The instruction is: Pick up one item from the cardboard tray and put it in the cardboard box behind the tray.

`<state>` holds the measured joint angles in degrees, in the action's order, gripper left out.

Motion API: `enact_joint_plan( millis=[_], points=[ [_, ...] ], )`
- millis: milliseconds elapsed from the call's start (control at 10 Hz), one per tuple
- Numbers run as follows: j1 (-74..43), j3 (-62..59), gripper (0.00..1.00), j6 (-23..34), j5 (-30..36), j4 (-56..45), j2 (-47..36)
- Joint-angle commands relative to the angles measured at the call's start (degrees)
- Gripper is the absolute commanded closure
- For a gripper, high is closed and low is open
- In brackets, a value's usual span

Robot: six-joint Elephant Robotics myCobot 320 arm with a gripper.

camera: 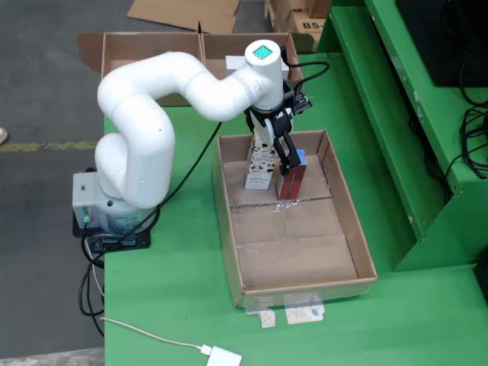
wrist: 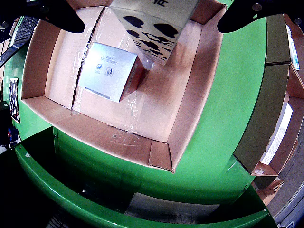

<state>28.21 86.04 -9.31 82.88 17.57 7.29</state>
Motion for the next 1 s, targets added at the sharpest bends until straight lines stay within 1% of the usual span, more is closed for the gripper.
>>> enact_joint_plan(
  millis=[0, 500, 900],
  points=[
    [0.3, -1.8, 0.00, 0.0, 0.3, 0.7, -1.0],
    [0.3, -1.8, 0.00, 0.0, 0.3, 0.7, -1.0],
    [0.3, -1.8, 0.40, 0.0, 0.3, 0.7, -1.0]
  ],
)
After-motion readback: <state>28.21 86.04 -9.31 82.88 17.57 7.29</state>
